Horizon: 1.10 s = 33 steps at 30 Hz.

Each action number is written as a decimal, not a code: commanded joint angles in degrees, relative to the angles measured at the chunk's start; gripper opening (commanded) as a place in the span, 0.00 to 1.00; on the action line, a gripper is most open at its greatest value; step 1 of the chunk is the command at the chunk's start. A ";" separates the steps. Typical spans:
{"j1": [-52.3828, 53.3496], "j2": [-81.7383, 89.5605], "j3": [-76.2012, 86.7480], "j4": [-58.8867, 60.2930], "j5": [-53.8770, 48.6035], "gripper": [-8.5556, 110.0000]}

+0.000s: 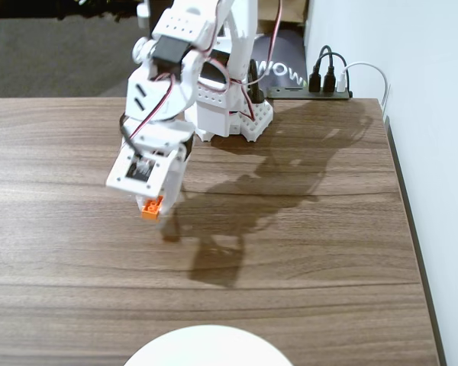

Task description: Grasp a lego block and put it on the plate.

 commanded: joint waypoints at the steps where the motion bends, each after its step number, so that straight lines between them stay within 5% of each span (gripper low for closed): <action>1: -2.72 3.87 -3.96 -0.79 2.11 0.13; 16: -9.32 3.96 -7.56 -15.03 7.47 0.12; 33: -14.06 -15.91 -23.99 -20.92 11.87 0.12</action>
